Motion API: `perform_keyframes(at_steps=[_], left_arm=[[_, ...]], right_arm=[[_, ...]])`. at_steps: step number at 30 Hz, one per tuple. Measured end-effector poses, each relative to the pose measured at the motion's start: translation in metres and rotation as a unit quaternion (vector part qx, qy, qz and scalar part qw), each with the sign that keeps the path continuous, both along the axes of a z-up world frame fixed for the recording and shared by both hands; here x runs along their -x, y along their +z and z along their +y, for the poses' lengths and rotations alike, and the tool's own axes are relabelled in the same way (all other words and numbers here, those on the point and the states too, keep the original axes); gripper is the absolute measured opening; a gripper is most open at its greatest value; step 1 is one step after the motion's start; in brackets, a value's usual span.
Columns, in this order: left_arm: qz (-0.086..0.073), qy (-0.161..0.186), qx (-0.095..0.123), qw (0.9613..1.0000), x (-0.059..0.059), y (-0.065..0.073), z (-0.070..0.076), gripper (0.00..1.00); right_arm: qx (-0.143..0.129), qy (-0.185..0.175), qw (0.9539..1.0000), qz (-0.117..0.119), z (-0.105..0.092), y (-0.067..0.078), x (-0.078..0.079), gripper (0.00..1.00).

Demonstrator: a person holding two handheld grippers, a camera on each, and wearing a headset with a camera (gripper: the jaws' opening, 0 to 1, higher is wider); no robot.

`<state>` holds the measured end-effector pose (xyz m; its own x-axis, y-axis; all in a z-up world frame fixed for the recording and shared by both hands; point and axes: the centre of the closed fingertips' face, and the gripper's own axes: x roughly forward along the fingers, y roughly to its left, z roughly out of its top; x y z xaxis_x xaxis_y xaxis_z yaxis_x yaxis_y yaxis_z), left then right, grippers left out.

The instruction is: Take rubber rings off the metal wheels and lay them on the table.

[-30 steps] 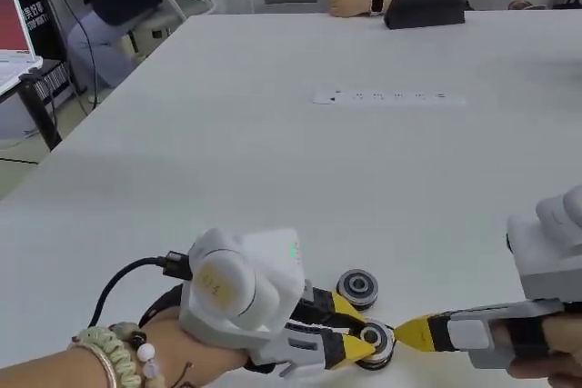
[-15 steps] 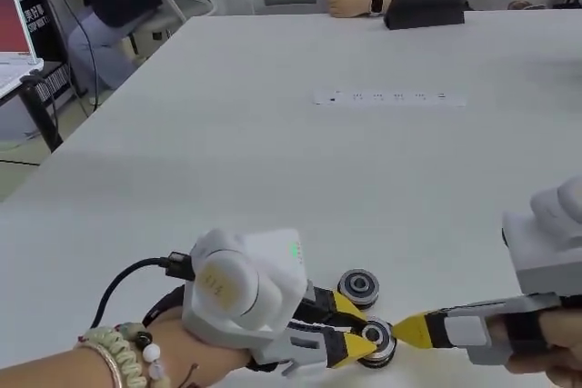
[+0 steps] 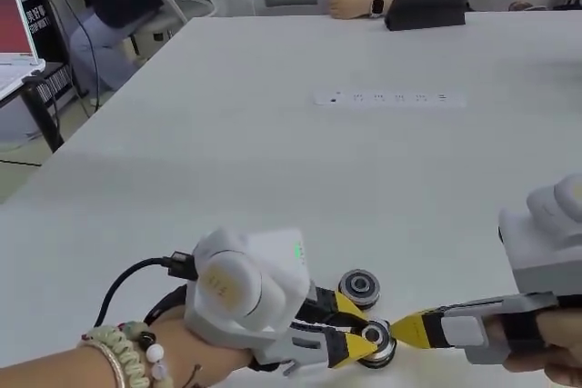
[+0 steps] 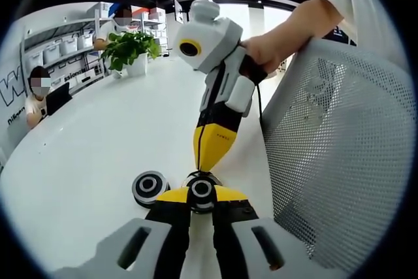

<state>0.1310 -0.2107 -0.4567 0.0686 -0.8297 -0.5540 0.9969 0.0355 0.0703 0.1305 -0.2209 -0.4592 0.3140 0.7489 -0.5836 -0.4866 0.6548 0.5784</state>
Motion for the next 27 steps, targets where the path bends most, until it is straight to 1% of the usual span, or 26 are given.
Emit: perform_keyframes(at_steps=[2, 13, 27], left_arm=[[-0.002, 0.0, -0.002, 1.0, -0.0001, 0.0001, -0.0003, 0.07], [0.0, 0.002, -0.005, 1.0, -0.001, 0.0, -0.0001, 0.07], [0.008, 0.007, -0.002, 0.9999, -0.0006, -0.0005, 0.0001, 0.07]], right_arm=[[0.0, 0.0, 1.0, 0.0, 0.0002, 0.0005, -0.0005, 0.0], [-0.001, -0.001, 1.0, 0.001, 0.002, 0.0023, -0.0002, 0.0], [-0.008, 0.001, 1.0, 0.002, 0.0072, 0.0059, 0.0029, 0.0]])
